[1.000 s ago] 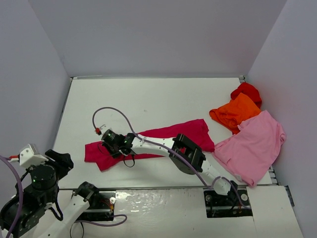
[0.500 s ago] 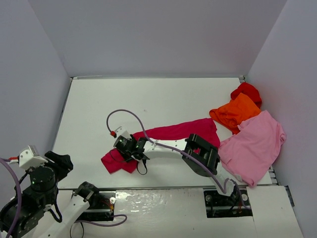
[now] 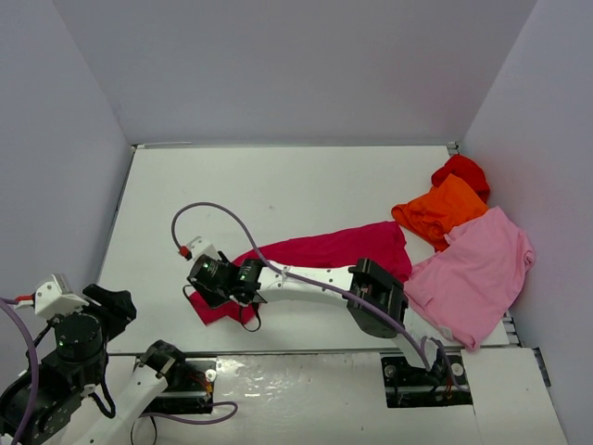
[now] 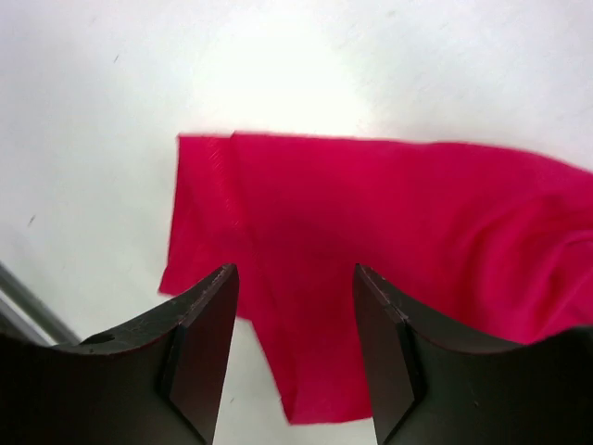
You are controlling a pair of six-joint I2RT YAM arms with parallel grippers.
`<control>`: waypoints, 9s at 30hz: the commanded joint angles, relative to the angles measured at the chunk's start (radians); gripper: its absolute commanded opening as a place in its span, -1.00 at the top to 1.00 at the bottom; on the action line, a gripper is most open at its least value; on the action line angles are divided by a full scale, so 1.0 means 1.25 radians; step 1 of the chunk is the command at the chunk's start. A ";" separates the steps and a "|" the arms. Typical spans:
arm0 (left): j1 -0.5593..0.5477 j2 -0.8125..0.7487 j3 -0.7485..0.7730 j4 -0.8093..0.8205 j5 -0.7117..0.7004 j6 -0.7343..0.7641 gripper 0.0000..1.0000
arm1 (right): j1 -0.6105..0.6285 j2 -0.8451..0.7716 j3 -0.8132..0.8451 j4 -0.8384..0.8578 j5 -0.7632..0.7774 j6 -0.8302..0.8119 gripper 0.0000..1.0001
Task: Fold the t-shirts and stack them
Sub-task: Fold the other side of the tshirt into a rectangle, then rotate the tshirt 90 degrees
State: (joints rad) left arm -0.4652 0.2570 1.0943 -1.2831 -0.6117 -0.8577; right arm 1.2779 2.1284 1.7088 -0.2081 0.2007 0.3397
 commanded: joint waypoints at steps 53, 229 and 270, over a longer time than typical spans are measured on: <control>-0.002 -0.004 -0.004 0.021 0.006 -0.009 0.04 | 0.054 -0.086 -0.153 -0.083 0.074 0.080 0.21; 0.021 0.637 -0.216 0.754 0.528 0.079 1.00 | -0.420 -0.538 -0.683 -0.049 0.235 0.430 0.95; 0.022 0.565 -0.270 0.625 0.446 0.064 1.00 | -0.528 -0.277 -0.651 0.077 0.078 0.309 1.00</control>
State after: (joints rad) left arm -0.4347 1.0329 0.6449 -0.4365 0.1268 -0.8245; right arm 0.6441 1.7220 0.9262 -0.0792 0.3252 0.7419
